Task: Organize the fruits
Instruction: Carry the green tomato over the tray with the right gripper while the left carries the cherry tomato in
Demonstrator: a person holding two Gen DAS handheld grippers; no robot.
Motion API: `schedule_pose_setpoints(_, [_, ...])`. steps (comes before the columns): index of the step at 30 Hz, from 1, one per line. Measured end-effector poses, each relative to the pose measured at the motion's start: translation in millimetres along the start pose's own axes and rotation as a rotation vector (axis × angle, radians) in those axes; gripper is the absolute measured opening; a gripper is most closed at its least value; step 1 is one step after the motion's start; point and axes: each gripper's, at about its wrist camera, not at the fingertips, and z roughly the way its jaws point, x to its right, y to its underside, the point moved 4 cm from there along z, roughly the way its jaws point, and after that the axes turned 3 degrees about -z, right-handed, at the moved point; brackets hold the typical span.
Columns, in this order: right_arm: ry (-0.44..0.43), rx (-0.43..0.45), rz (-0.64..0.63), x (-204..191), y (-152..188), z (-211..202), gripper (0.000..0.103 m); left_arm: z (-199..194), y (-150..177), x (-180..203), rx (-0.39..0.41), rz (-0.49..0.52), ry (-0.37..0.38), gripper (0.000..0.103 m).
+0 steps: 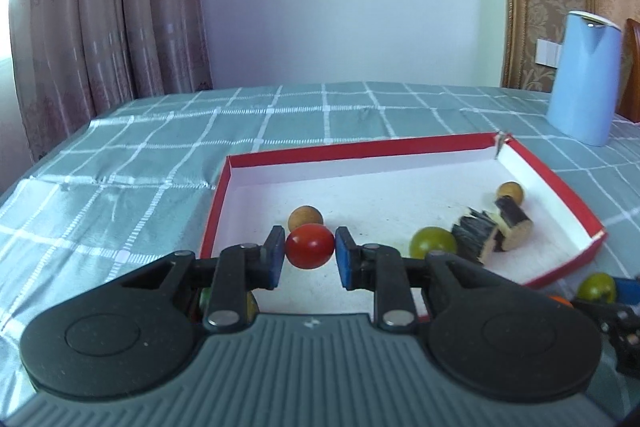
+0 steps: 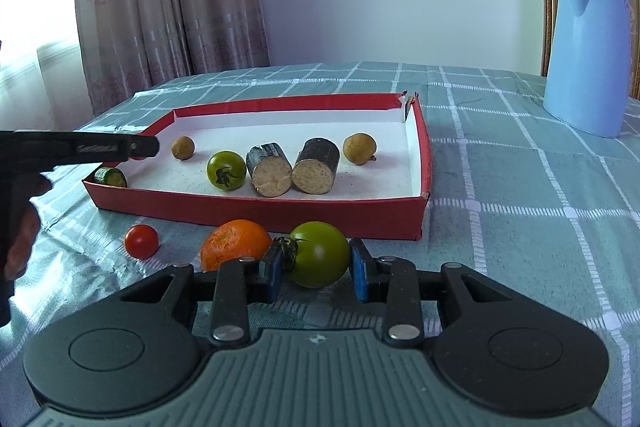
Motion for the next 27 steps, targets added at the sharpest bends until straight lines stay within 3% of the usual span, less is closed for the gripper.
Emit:
schedule_pose_setpoints(17, [0.010,0.025,-0.006,-2,-9,-3,0.033,42,2,-11,-0.104,-0.040,-0.026,0.024])
schedule_pose_setpoints(24, [0.044,0.074,-0.080,-9,-56,12,0.033,43,4,-10,-0.101,-0.031,-0.031,0.028])
schedule_pose_setpoints(27, [0.074,0.081,-0.118,-13,-74,33,0.033,44,4,-12,-0.099,-0.043,-0.038,0.035])
